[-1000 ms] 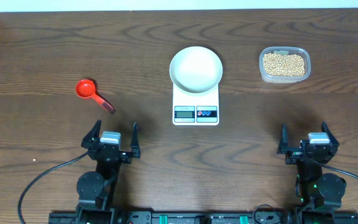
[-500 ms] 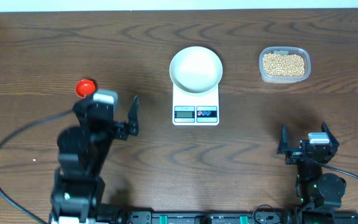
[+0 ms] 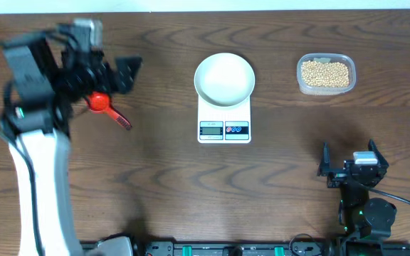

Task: Scoop item into bowl and weigh 50g on scale
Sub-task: 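Reach the left gripper to the red scoop and grasp its rim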

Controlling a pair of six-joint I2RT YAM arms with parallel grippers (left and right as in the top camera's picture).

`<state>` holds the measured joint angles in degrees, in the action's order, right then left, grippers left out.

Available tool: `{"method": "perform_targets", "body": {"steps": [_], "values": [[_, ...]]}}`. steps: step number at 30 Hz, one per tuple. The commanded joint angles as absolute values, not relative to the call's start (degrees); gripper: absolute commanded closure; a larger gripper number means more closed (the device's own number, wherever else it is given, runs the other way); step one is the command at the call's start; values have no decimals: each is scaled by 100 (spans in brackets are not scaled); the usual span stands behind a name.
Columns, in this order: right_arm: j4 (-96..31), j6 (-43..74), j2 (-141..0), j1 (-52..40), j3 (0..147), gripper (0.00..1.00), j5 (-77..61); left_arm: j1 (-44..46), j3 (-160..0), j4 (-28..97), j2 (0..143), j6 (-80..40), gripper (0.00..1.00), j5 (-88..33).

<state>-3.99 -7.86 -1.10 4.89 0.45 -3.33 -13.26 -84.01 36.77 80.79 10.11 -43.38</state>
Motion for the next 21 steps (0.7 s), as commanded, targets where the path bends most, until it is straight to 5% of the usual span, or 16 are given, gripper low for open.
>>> {"method": "perform_targets", "body": {"steps": [1,9,15,21], "values": [[-412,-823,-108,440,32,1,-314,-1599,-8803,3627,8764,1063,2,-5638],[-412,-823,-108,440,32,1,-314,-1872,-8799,3555,9487,1048,2,-5284],[-412,-823,-113,440,32,1,-314,-1905,-8799,4069,10012,-123,2,-1538],[-412,-823,-113,440,32,1,-314,-1905,-8748,4377,10571,-360,2,-414]]}}
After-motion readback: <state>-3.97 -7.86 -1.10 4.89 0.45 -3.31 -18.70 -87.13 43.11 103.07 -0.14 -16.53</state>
